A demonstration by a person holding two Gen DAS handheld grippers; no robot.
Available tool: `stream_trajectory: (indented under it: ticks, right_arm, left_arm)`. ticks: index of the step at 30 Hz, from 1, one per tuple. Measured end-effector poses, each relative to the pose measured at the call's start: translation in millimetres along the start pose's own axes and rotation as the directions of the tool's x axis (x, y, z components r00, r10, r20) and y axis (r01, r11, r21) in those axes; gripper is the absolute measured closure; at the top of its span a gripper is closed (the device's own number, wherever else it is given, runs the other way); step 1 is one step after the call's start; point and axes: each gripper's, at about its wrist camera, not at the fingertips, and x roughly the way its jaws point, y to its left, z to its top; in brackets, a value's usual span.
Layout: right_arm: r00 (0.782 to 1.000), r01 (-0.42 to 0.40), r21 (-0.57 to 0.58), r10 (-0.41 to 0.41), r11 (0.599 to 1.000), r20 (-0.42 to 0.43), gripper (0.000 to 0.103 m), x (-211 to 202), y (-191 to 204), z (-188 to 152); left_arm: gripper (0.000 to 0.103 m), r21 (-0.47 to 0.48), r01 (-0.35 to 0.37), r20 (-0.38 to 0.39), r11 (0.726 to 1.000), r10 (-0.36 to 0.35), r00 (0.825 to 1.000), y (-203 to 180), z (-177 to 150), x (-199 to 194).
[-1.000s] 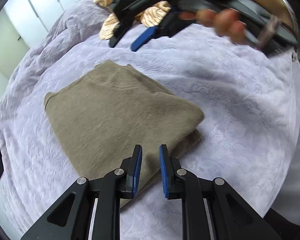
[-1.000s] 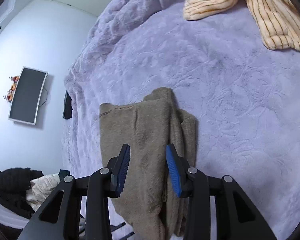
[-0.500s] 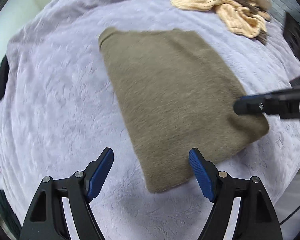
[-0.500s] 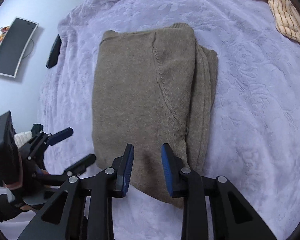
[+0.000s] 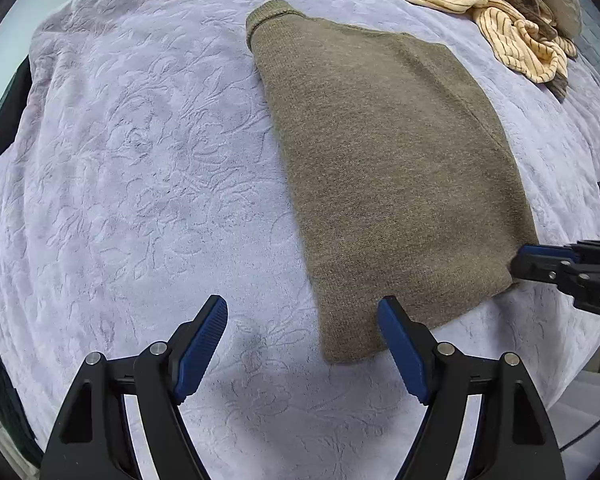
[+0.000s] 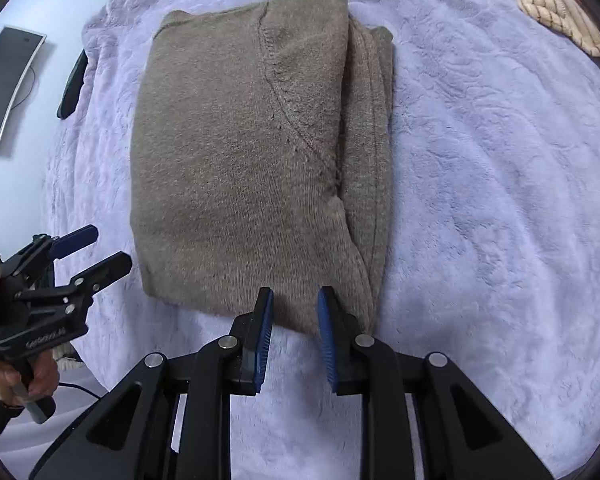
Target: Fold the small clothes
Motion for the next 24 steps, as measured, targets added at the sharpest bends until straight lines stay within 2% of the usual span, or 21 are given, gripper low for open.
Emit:
stream_trajectory:
  ticks: [3, 4, 7, 8, 10, 11, 12, 14, 16, 19, 23, 24]
  right_arm:
    - [0.999, 0.000, 0.011, 0.000, 1.000, 0.034, 0.066, -14.7, -4.8, -5.1]
    - [0.999, -0.007, 0.016, 0.006, 1.000, 0.044, 0.058, -18.5, -7.5, -5.3]
    - [0.997, -0.048, 0.034, 0.045, 0.998, 0.066, 0.043, -27.0, -19.7, -2.7]
    - [0.996, -0.057, 0.039, 0.055, 0.998, 0.071, 0.039, -28.3, -23.8, -1.5]
    - [0.991, -0.091, 0.064, 0.084, 0.994, 0.100, 0.038, -32.1, -36.9, 4.9]
    - [0.988, -0.109, 0.077, 0.100, 0.991, 0.117, 0.038, -33.5, -42.5, 7.6]
    - [0.984, -0.133, 0.090, 0.120, 0.987, 0.133, 0.037, -35.6, -48.6, 10.6]
    - [0.973, -0.190, 0.123, 0.170, 0.974, 0.155, 0.030, -35.9, -66.3, 18.2]
    - [0.962, -0.251, 0.150, 0.229, 0.956, 0.150, 0.030, -29.7, -80.4, 25.3]
    - [0.936, -0.346, 0.185, 0.325, 0.920, 0.137, 0.030, -12.8, -93.7, 36.2]
    - [0.892, -0.451, 0.202, 0.432, 0.869, 0.133, 0.030, 12.3, -104.2, 50.1]
    - [0.885, -0.465, 0.198, 0.448, 0.863, 0.128, 0.030, 18.8, -103.8, 53.3]
  left_arm:
    - [0.024, -0.012, 0.014, 0.000, 1.000, -0.014, 1.000, 5.4, 3.6, 0.2]
    - [0.024, -0.010, 0.027, -0.006, 1.000, -0.027, 1.000, 6.1, 4.1, 1.6]
    - [0.024, -0.006, 0.046, -0.022, 0.999, -0.046, 0.999, 8.7, 9.9, 6.7]
    - [0.024, -0.012, 0.067, -0.014, 0.998, -0.067, 0.998, 10.5, 13.0, 7.3]
    - [0.023, -0.041, 0.143, -0.003, 0.989, -0.144, 0.990, 20.5, 20.5, 8.1]
    - [0.019, -0.061, 0.205, 0.003, 0.977, -0.205, 0.979, 27.7, 25.8, 8.9]
    - [0.001, -0.074, 0.251, 0.004, 0.965, -0.251, 0.968, 33.3, 31.0, 10.2]
    - [0.000, -0.092, 0.331, 0.018, 0.939, -0.330, 0.944, 46.6, 44.3, 15.0]
    - [0.000, -0.092, 0.373, 0.027, 0.923, -0.372, 0.928, 56.0, 57.1, 19.8]
    - [0.000, -0.106, 0.475, 0.017, 0.873, -0.476, 0.879, 65.5, 75.6, 33.4]
    - [0.000, -0.110, 0.555, -0.003, 0.825, -0.558, 0.830, 64.3, 93.8, 56.0]
    - [0.000, -0.104, 0.562, -0.007, 0.821, -0.566, 0.825, 61.4, 96.6, 60.9]
